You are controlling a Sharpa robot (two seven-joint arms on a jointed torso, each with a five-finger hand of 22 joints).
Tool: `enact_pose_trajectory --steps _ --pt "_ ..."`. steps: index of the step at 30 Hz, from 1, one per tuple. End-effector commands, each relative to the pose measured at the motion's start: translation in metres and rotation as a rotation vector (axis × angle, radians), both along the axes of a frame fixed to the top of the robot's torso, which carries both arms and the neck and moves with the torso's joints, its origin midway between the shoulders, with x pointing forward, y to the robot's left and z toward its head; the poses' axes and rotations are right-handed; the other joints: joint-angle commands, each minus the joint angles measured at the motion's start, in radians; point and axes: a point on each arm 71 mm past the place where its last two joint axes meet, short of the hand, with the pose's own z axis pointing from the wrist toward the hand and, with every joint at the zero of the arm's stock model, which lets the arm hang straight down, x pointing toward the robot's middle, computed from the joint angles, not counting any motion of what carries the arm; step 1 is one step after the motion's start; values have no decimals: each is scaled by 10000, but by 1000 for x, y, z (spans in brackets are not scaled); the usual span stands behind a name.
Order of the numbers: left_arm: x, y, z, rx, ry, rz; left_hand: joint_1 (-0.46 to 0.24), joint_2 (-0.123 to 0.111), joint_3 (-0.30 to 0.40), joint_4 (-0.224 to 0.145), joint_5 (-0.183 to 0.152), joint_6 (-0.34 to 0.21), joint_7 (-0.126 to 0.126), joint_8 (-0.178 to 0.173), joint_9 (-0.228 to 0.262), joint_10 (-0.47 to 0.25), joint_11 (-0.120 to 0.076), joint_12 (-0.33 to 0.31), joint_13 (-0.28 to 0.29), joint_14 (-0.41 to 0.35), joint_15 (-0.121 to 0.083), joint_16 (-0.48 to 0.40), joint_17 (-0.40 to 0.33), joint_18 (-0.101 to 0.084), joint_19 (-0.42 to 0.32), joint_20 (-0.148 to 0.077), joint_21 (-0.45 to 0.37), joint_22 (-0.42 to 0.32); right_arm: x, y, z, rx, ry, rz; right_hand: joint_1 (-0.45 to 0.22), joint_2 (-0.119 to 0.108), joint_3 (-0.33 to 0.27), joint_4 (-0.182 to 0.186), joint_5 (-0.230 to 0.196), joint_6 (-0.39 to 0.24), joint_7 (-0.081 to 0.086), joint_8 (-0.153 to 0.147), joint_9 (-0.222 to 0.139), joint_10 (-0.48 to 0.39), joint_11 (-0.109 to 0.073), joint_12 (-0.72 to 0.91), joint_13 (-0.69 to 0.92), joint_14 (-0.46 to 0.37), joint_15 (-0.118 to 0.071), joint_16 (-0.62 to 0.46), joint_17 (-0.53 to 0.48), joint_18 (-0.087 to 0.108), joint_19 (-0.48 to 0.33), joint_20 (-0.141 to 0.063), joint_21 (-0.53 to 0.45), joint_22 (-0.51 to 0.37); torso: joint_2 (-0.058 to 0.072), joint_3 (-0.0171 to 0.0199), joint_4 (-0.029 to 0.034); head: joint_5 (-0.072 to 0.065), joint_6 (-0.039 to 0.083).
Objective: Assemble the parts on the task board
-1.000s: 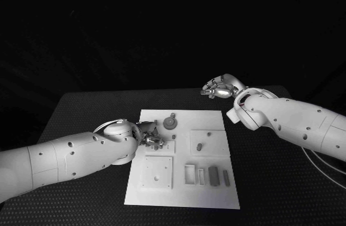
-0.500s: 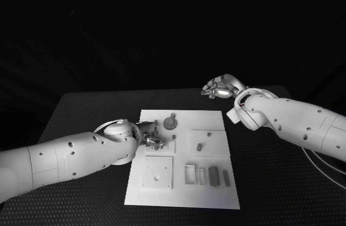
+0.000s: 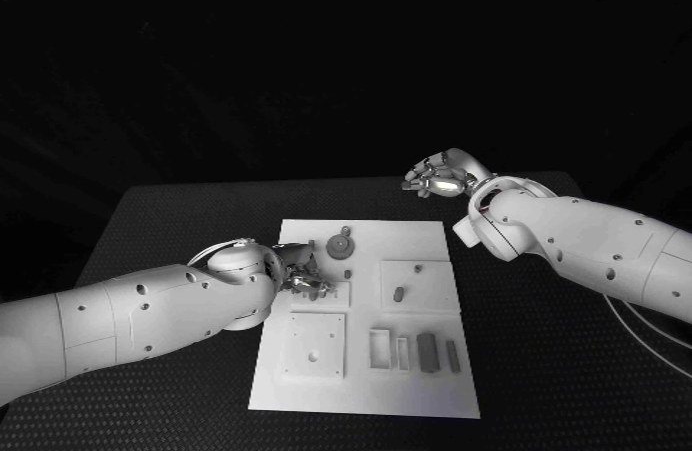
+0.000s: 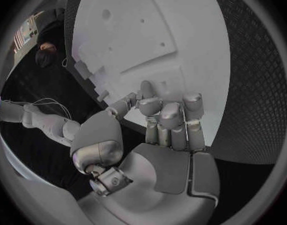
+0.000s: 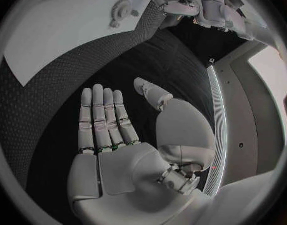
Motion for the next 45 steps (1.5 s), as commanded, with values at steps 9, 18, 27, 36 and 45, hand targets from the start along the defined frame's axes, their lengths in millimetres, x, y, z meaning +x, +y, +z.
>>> enact_pose_trajectory --steps 9,18,27,36,45 --pt "2 -2 5 -365 -126 72 -48 125 -155 -284 -40 -82 -27 73 -68 -26 -27 30 -37 -5 -62 -11 -37 143 29 -1022 -26 131 0 1 0 -57 -26 163 -28 32 -13 -50 59 -75 4 -22 -14 -59 16 40 -15 -56 7 -58 -15 41 33 67 -74 20 -2 -8 2 4 9" --pt "6 -1 10 -527 -197 232 -106 -792 169 511 -584 -164 8 7 -23 -7 -27 -8 -76 -2 -87 -27 -54 153 110 -1024 -40 104 0 1 0 -60 -28 142 -34 20 -18 -50 60 -82 13 -25 -16 -64 18 40 -20 -58 9 -60 -16 41 32 69 -80 24 1 -4 -1 5 30" --pt "9 -2 15 -674 56 311 -404 -1245 18 932 -610 -664 161 -356 -120 -38 103 -75 -100 -66 -49 -90 -78 146 45 -1006 -80 92 0 1 0 -64 -17 140 -41 10 -22 -47 59 -98 31 -33 -20 -75 24 40 -30 -64 15 -64 -18 40 28 71 -93 30 5 -1 -7 0 47" --pt "21 0 30 -693 917 396 403 -355 132 450 -520 -1158 390 -750 -209 -389 301 -452 -266 -402 142 -535 -263 90 -254 -929 -251 65 0 0 0 -74 -8 127 -40 13 -19 -44 60 -105 40 -37 -22 -80 26 41 -37 -68 18 -67 -20 41 27 71 -101 35 -3 -4 4 -37 92" --pt "36 -3 47 293 1786 110 585 237 -285 -379 -298 -2355 875 -1502 -459 -1027 790 -1378 -725 -800 598 -1619 -886 -155 -804 -716 -809 -111 1 1 -1 -72 12 144 -34 17 -15 -47 57 -109 43 -38 -23 -83 28 43 -41 -69 19 -69 -21 43 27 71 -107 39 9 2 -2 -26 160"
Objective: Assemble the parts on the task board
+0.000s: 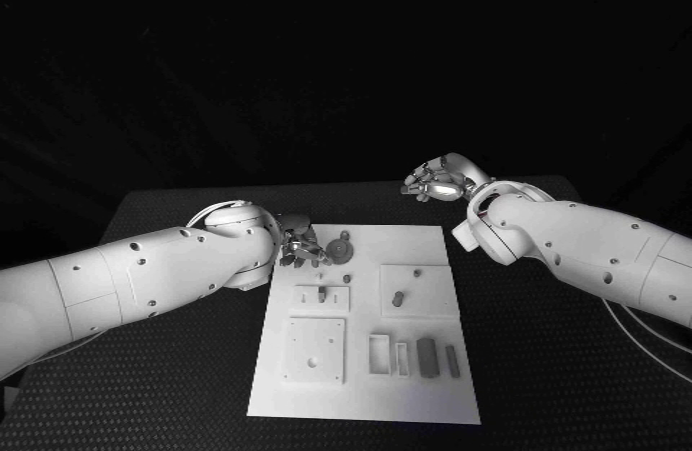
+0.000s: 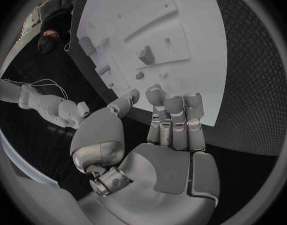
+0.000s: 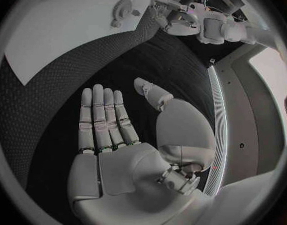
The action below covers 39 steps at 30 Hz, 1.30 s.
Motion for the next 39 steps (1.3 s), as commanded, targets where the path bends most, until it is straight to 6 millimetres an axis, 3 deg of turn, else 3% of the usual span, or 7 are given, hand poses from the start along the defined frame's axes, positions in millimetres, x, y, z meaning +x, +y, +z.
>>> enact_pose_trajectory --steps 1,4,12,17,24,32,39 --pt "-3 -3 -7 661 1639 -411 -208 -59 -51 111 -432 -117 17 -88 -40 -133 33 -163 -78 -57 104 -176 -104 -170 -129 -978 -129 -52 0 2 0 -55 7 176 -33 17 -15 -47 57 -73 8 -38 -14 -46 -9 43 -13 -75 26 -69 -11 43 26 71 -69 13 14 2 -15 17 23" --pt "-5 -8 -9 836 2378 -671 -320 -69 -104 203 -528 -174 52 -133 -56 -178 69 -255 -115 -94 141 -264 -156 -201 -196 -955 -221 -79 0 2 0 -59 13 168 -32 17 -14 -47 57 -74 9 -39 -14 -47 -8 44 -14 -76 26 -69 -12 43 26 71 -70 15 14 -1 -18 17 24" --pt "5 -16 -5 919 3363 -915 -165 210 -203 -245 -526 -651 360 -606 -190 -676 381 -1331 -612 -592 498 -1348 -670 -406 -772 -695 -927 -322 1 3 -1 -59 34 185 -31 17 -13 -47 58 -76 12 -39 -15 -48 -7 46 -18 -75 27 -69 -12 43 27 72 -74 18 9 -3 -13 36 35" --pt "9 -23 -4 1069 3479 -944 -808 170 -423 135 -546 -713 412 -756 -214 -722 438 -1631 -727 -644 570 -1582 -751 -447 -853 -621 -1124 -393 1 4 -1 -61 36 185 -13 14 -2 -57 92 -80 16 -40 -16 -52 -6 51 -26 -77 28 -71 -13 47 28 72 -85 27 3 0 1 38 32" --pt "11 -28 -4 1473 3266 -1050 -1093 387 -388 327 -543 -576 377 -798 -189 -566 401 -1737 -750 -550 557 -1596 -721 -417 -823 -626 -1180 -391 1 6 -1 -53 33 216 -7 12 8 -56 154 -81 20 -38 -17 -54 -3 60 -38 -75 29 -71 -14 47 34 76 -98 40 6 -5 -12 67 28" --pt "11 -26 -6 1864 3128 -1118 -876 897 -352 -197 -536 -151 255 -736 -104 -288 286 -1715 -664 -373 483 -1470 -596 -391 -689 -670 -1107 -290 1 5 -1 -54 35 214 -14 14 11 -47 238 -82 21 -36 -18 -57 -1 71 -52 -74 30 -71 -15 49 41 80 -115 58 4 -12 -4 49 -5" --pt "14 -22 -5 1833 2785 -969 -906 977 -367 -308 -536 -34 230 -754 -92 -235 263 -1737 -638 -343 474 -1460 -565 -395 -659 -678 -1115 -271 1 5 -2 -55 48 216 -19 19 12 -43 296 -82 21 -34 -19 -58 -1 78 -62 -73 30 -71 -15 51 45 82 -127 70 6 -23 -8 43 -20"
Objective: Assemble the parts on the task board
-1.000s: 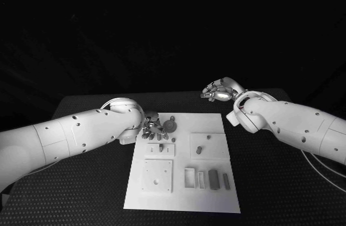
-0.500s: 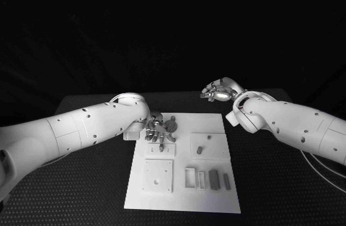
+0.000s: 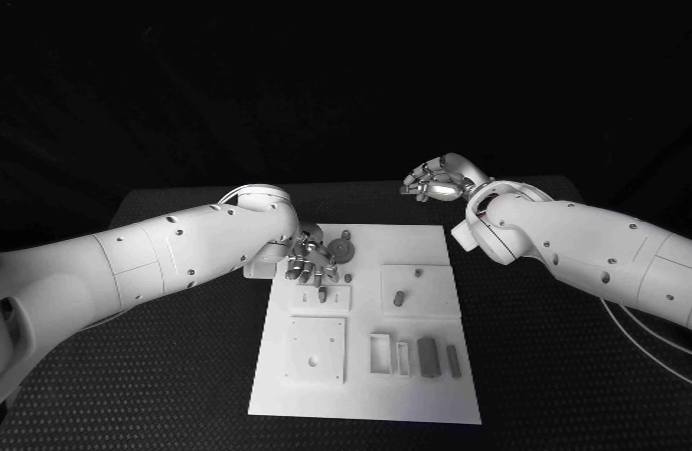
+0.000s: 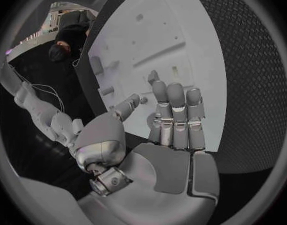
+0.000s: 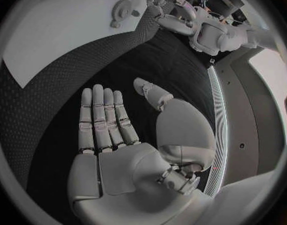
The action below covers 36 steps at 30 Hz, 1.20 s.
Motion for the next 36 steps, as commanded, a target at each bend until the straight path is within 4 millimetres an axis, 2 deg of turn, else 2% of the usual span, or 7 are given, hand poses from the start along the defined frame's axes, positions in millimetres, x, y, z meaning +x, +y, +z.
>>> enact_pose_trajectory --steps 1,12,19,24,28,33,36 --pt "2 3 1 125 -266 -20 -37 141 -8 -77 -38 155 -33 21 27 118 -7 -43 33 105 0 62 34 -80 90 -923 9 21 -1 1 0 -53 7 165 -18 20 12 -42 60 -48 -13 -34 -11 -59 0 40 -18 -47 5 -33 -16 51 9 47 -51 15 6 -7 2 -11 -8" --pt "1 4 0 151 -71 -86 -116 119 -15 -189 -39 386 -108 15 66 313 -79 52 154 262 -70 229 160 -61 228 -978 54 81 -1 2 -1 -50 24 185 -18 25 13 -43 101 -48 -14 -33 -11 -59 -1 47 -25 -47 4 -32 -16 53 12 47 -59 25 7 5 14 -26 -45" --pt "-1 3 -6 210 324 -196 152 -7 100 -506 -39 471 -128 -33 91 360 -97 71 231 265 -78 306 236 -51 260 -1008 73 147 -1 2 -1 -47 24 187 -20 27 12 -42 116 -48 -14 -32 -11 -60 0 49 -28 -47 4 -32 -16 53 14 48 -63 29 -4 15 -3 -8 -52" --pt "-3 1 -12 159 410 -201 200 -35 115 -532 -39 462 -119 -60 90 357 -88 62 242 252 -71 305 244 -60 261 -1003 70 157 -1 2 -1 -46 26 192 -23 28 11 -41 129 -48 -14 -31 -11 -61 0 51 -30 -47 4 -32 -17 53 14 49 -66 32 4 12 -9 -24 -58" --pt "-5 -2 -13 58 450 -210 210 -24 121 -532 -39 461 -116 -68 91 359 -86 61 245 251 -69 306 247 -62 262 -1002 68 159 -1 2 -1 -47 28 192 -24 28 10 -41 140 -48 -14 -31 -12 -61 0 52 -32 -47 4 -32 -17 53 15 50 -69 34 2 8 -11 -20 -59" --pt "-5 -2 -15 52 475 -165 341 84 167 -599 -37 482 -117 -92 101 385 -86 63 270 264 -64 324 267 -65 276 -1003 68 179 -1 3 -1 -43 29 204 -26 29 10 -41 148 -49 -14 -31 -12 -61 0 53 -34 -47 5 -33 -17 53 16 50 -71 37 -1 21 -1 -28 -58" --pt "-5 -2 -15 17 450 -160 388 115 174 -632 -37 489 -116 -102 105 392 -86 60 278 267 -62 328 273 -67 279 -1002 66 187 -1 2 -1 -46 30 196 -28 29 9 -39 152 -48 -14 -31 -12 -61 0 54 -35 -47 5 -33 -17 53 16 50 -72 38 -1 10 1 -23 -58"
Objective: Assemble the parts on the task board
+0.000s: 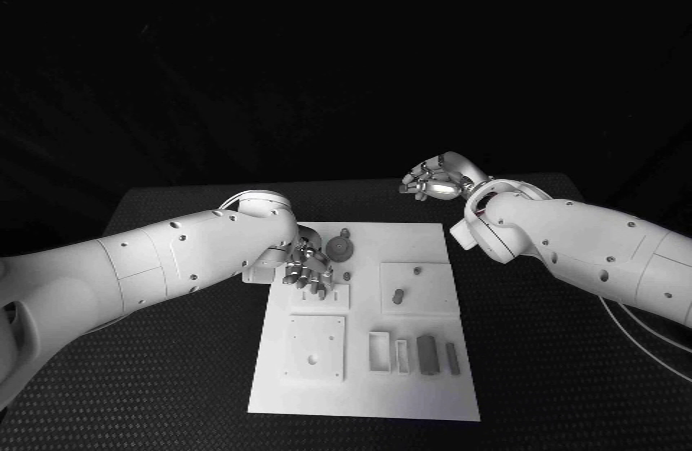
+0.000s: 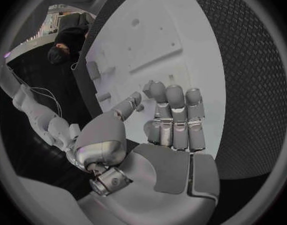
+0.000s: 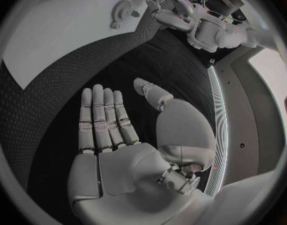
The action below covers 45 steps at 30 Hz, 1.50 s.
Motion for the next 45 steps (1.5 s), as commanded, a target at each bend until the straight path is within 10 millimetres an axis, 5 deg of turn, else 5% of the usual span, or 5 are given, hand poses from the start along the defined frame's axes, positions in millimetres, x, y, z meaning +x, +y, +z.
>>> enact_pose_trajectory --steps 1,12,32,45 --pt "-1 -3 -1 -165 132 -91 113 -18 9 -58 -37 83 -25 -63 10 71 -13 13 20 35 24 51 15 -70 66 -930 26 19 -1 2 0 -48 -1 172 -28 29 8 -39 43 -50 -12 -31 -13 -61 0 55 -18 -49 6 -32 -17 54 17 51 -34 11 -1 -2 7 2 -1" --pt "-2 -4 -3 -200 176 -128 551 130 81 -308 -35 166 -41 -104 52 148 -27 -3 70 83 30 83 56 -69 113 -932 20 68 -1 2 0 -46 3 191 -39 34 4 -33 57 -48 -12 -29 -13 -61 0 59 -22 -48 7 -32 -17 54 20 53 -39 17 0 -5 7 8 -3" --pt "2 -1 -1 -1124 -89 632 1406 744 133 -668 22 680 -188 -24 206 397 -167 22 201 267 21 217 163 -56 264 -936 42 201 0 2 0 -49 7 187 -43 37 1 -33 78 -49 -13 -28 -13 -62 0 65 -30 -49 6 -32 -17 57 23 53 -48 29 -7 1 16 2 -37" --pt "0 7 2 -1913 -386 1366 1949 735 192 -910 1010 1285 -385 -12 293 772 -358 198 405 564 -101 600 351 -26 572 -1015 212 372 -1 0 0 -61 3 137 -54 31 -7 -29 83 -50 -12 -27 -14 -63 0 68 -35 -50 6 -33 -17 57 24 55 -54 34 -6 5 11 16 -26"
